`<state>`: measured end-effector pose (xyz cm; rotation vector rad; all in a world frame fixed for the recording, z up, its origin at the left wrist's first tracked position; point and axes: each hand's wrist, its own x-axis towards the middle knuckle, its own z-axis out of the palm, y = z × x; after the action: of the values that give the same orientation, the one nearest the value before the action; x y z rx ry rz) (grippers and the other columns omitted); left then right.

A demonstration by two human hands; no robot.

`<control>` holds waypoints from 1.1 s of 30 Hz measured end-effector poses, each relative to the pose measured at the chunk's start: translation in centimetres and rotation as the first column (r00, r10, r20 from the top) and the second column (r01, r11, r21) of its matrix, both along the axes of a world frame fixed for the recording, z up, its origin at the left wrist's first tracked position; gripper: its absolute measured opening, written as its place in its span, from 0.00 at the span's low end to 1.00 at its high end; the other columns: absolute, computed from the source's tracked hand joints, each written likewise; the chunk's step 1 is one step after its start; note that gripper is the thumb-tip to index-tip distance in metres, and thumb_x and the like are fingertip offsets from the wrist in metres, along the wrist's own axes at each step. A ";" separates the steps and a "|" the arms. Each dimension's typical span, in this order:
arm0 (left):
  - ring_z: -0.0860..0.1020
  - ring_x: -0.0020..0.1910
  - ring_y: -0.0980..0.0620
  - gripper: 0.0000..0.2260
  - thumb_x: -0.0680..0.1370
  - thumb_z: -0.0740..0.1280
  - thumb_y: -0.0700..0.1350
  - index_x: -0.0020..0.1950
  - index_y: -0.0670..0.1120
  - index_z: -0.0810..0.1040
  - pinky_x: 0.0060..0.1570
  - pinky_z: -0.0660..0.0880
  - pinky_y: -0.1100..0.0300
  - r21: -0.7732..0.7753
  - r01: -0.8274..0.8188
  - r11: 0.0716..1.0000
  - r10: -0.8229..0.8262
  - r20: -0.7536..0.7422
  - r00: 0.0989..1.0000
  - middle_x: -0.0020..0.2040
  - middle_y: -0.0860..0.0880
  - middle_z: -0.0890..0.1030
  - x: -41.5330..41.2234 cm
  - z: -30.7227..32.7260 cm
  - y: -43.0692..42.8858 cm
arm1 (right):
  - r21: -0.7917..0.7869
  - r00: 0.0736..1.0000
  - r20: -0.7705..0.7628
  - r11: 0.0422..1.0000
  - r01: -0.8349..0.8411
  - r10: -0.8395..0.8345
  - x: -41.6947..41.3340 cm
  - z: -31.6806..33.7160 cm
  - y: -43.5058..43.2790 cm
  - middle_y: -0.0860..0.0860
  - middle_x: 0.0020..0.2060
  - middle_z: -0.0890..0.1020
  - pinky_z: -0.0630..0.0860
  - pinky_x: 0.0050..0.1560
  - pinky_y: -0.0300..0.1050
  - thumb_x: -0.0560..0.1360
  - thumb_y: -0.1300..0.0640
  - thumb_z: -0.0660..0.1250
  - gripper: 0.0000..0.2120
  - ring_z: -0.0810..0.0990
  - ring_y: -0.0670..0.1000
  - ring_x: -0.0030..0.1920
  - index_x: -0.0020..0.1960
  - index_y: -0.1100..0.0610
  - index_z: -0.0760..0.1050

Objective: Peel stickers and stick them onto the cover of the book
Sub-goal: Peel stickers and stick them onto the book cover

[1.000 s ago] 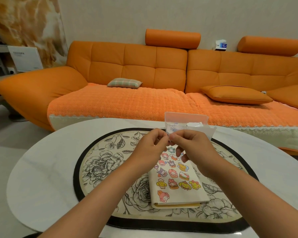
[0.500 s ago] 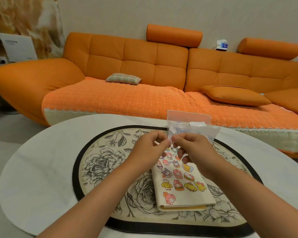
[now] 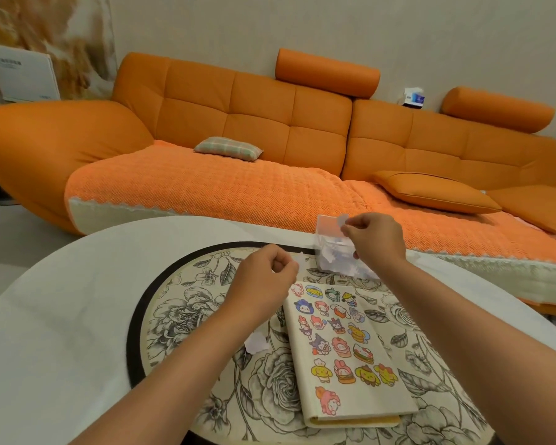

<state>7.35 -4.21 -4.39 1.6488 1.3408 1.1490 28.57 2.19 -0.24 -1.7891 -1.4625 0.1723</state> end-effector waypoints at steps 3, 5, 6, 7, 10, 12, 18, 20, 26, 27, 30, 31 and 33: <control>0.81 0.40 0.51 0.05 0.79 0.67 0.49 0.43 0.52 0.78 0.42 0.78 0.54 0.025 -0.013 1.000 0.014 -0.037 0.999 0.41 0.52 0.82 0.0 -0.1 0.0 | -0.056 0.999 0.044 0.998 -0.007 0.009 -0.1 -0.1 0.8 0.48 0.43 0.86 0.82 0.39 0.52 0.78 0.52 0.71 0.06 0.82 0.52 0.32 0.52 0.51 0.84; 0.78 0.37 0.56 0.05 0.77 0.68 0.50 0.42 0.52 0.78 0.41 0.77 0.55 0.048 -0.017 0.999 0.020 -0.070 0.997 0.39 0.54 0.81 -0.1 0.0 -0.1 | -0.051 0.998 0.018 0.997 -0.057 0.058 -0.9 0.0 -0.1 0.48 0.41 0.85 0.79 0.34 0.50 0.79 0.53 0.69 0.06 0.81 0.52 0.32 0.49 0.52 0.84; 0.77 0.36 0.57 0.05 0.77 0.69 0.50 0.42 0.53 0.79 0.40 0.77 0.56 0.067 -0.020 0.998 0.026 -0.092 0.995 0.38 0.55 0.81 -0.1 0.0 -0.3 | -0.056 0.995 -0.013 0.993 -0.103 0.102 -1.5 0.0 -1.0 0.49 0.40 0.85 0.76 0.31 0.47 0.79 0.53 0.68 0.07 0.80 0.51 0.31 0.47 0.53 0.83; 0.76 0.35 0.58 0.05 0.76 0.69 0.50 0.41 0.53 0.79 0.40 0.77 0.56 0.094 -0.022 0.995 0.033 -0.114 0.993 0.37 0.56 0.80 0.0 0.1 -0.4 | -0.075 0.986 -0.056 0.984 -0.159 0.155 -2.1 0.0 -2.1 0.50 0.39 0.85 0.73 0.29 0.42 0.80 0.53 0.68 0.09 0.78 0.50 0.29 0.45 0.55 0.83; 0.76 0.37 0.59 0.05 0.76 0.70 0.51 0.40 0.55 0.78 0.36 0.75 0.58 0.226 -0.005 0.974 0.050 -0.194 0.980 0.34 0.59 0.79 0.0 0.2 -1.0 | -0.156 0.923 -0.268 0.932 -0.326 0.277 -3.6 0.3 -6.2 0.51 0.33 0.84 0.68 0.24 0.36 0.80 0.51 0.67 0.15 0.74 0.49 0.24 0.41 0.59 0.82; 0.76 0.37 0.59 0.05 0.75 0.70 0.50 0.40 0.54 0.78 0.33 0.74 0.60 0.329 0.036 0.944 0.059 -0.275 0.959 0.34 0.59 0.79 0.1 0.1 -1.4 | -0.224 0.882 -0.385 0.899 -0.376 0.273 -4.0 0.3 -8.3 0.50 0.31 0.83 0.66 0.24 0.37 0.80 0.46 0.66 0.18 0.74 0.49 0.25 0.42 0.60 0.82; 0.73 0.31 0.59 0.05 0.72 0.72 0.47 0.38 0.53 0.78 0.29 0.66 0.70 0.585 0.186 0.790 0.110 -0.432 0.895 0.33 0.59 0.79 0.8 -0.5 -2.3 | -0.358 0.847 -0.497 0.845 -0.398 0.189 -3.4 -0.4 -10.9 0.50 0.32 0.81 0.63 0.27 0.41 0.78 0.48 0.68 0.16 0.75 0.51 0.28 0.46 0.62 0.82; 0.75 0.30 0.58 0.04 0.73 0.70 0.46 0.38 0.51 0.78 0.28 0.71 0.64 0.634 0.251 0.731 0.096 -0.460 0.882 0.33 0.57 0.79 1.1 -0.7 -2.4 | -0.372 0.844 -0.504 0.836 -0.404 0.184 -3.2 -0.6 -11.2 0.50 0.32 0.80 0.62 0.28 0.41 0.77 0.53 0.67 0.13 0.75 0.51 0.28 0.48 0.64 0.81; 0.76 0.30 0.55 0.06 0.75 0.67 0.49 0.40 0.49 0.79 0.25 0.74 0.58 0.689 0.410 0.598 0.111 -0.578 0.808 0.33 0.55 0.79 1.6 -0.8 -2.5 | -0.491 0.871 -0.464 0.772 -0.404 0.160 -2.0 -1.2 -11.2 0.51 0.31 0.78 0.63 0.28 0.40 0.75 0.58 0.65 0.07 0.74 0.50 0.26 0.39 0.59 0.78; 0.77 0.30 0.55 0.08 0.75 0.66 0.52 0.41 0.49 0.79 0.25 0.74 0.59 0.675 0.457 0.580 0.087 -0.608 0.789 0.34 0.55 0.79 1.6 -0.8 -2.6 | -0.523 0.879 -0.446 0.748 -0.409 0.169 -1.9 -1.3 -11.3 0.52 0.32 0.77 0.63 0.28 0.40 0.74 0.59 0.64 0.07 0.73 0.51 0.26 0.38 0.58 0.77; 0.77 0.32 0.62 0.15 0.73 0.66 0.62 0.46 0.52 0.81 0.29 0.73 0.64 0.578 0.517 0.631 0.007 -0.670 0.742 0.37 0.58 0.81 1.6 -0.6 -3.1 | -0.578 0.898 -0.369 0.697 -0.424 0.240 -1.4 -1.9 -11.5 0.52 0.31 0.75 0.63 0.27 0.39 0.75 0.60 0.63 0.08 0.72 0.51 0.25 0.37 0.58 0.74; 0.75 0.33 0.66 0.17 0.73 0.66 0.66 0.49 0.54 0.81 0.31 0.71 0.68 0.538 0.479 0.694 -0.012 -0.655 0.755 0.39 0.60 0.81 1.7 -0.5 -3.4 | -0.565 0.900 -0.334 0.706 -0.428 0.278 -1.2 -2.0 -11.5 0.52 0.31 0.75 0.63 0.27 0.39 0.77 0.60 0.62 0.09 0.72 0.51 0.25 0.38 0.58 0.74; 0.75 0.35 0.68 0.15 0.75 0.66 0.65 0.54 0.57 0.80 0.36 0.69 0.71 0.444 0.338 0.830 -0.037 -0.560 0.827 0.42 0.63 0.81 2.0 -0.2 -3.7 | -0.496 0.882 -0.285 0.730 -0.470 0.375 -0.6 -2.0 -11.8 0.51 0.30 0.74 0.66 0.26 0.40 0.81 0.57 0.61 0.13 0.72 0.49 0.26 0.38 0.56 0.73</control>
<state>9.39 -7.95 -4.62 2.6038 1.1739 1.0236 27.98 -9.61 -2.21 -1.7702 -1.8005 1.0617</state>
